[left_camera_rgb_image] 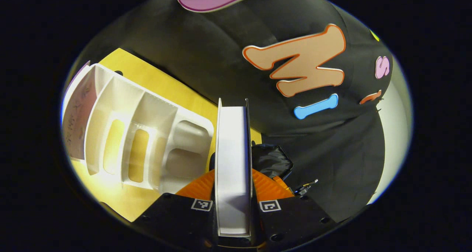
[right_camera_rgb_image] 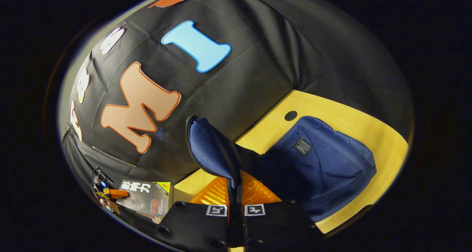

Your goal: Open the schoolbag, grab two books from the bookshelf and put them into the schoolbag.

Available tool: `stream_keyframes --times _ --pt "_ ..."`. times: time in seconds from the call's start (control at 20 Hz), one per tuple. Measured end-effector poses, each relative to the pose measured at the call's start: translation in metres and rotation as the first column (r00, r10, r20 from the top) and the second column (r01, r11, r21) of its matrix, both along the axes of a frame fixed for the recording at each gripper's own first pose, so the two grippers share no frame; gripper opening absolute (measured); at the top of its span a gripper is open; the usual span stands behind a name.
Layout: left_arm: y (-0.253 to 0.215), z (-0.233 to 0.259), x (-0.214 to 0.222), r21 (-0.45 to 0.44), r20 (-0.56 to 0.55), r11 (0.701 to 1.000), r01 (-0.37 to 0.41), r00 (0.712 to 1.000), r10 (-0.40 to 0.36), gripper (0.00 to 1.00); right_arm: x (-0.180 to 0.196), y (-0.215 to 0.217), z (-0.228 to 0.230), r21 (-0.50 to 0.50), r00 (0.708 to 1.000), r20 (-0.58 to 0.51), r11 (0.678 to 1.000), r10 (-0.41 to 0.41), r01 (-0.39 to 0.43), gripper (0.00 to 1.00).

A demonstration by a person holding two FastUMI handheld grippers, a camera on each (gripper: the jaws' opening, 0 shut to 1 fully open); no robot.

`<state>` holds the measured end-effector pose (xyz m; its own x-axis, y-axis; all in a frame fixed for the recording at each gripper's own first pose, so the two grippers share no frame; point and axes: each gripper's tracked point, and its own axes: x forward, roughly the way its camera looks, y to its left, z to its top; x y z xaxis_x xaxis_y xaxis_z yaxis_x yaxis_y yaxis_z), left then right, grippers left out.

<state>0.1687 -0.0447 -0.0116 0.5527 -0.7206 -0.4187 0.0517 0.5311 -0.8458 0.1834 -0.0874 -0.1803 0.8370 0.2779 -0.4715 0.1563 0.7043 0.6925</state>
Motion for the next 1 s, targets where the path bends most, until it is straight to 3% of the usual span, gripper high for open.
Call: stream_keyframes --times 0.5,0.65,1.0 --pt "-0.111 -0.044 0.015 0.007 -0.068 0.996 0.089 0.994 -0.089 0.31 0.001 -0.005 0.000 0.030 1.000 -0.001 0.999 -0.014 0.014 0.03" --pt "-0.141 -0.053 0.019 -0.029 -0.099 0.994 0.102 0.990 -0.105 0.32 0.000 -0.005 0.000 0.033 1.000 0.003 0.999 -0.013 0.013 0.03" --pt "-0.179 -0.079 0.024 -0.045 -0.151 0.993 0.109 0.982 -0.115 0.31 0.003 -0.006 0.004 0.041 1.000 0.022 0.999 -0.017 0.016 0.04"
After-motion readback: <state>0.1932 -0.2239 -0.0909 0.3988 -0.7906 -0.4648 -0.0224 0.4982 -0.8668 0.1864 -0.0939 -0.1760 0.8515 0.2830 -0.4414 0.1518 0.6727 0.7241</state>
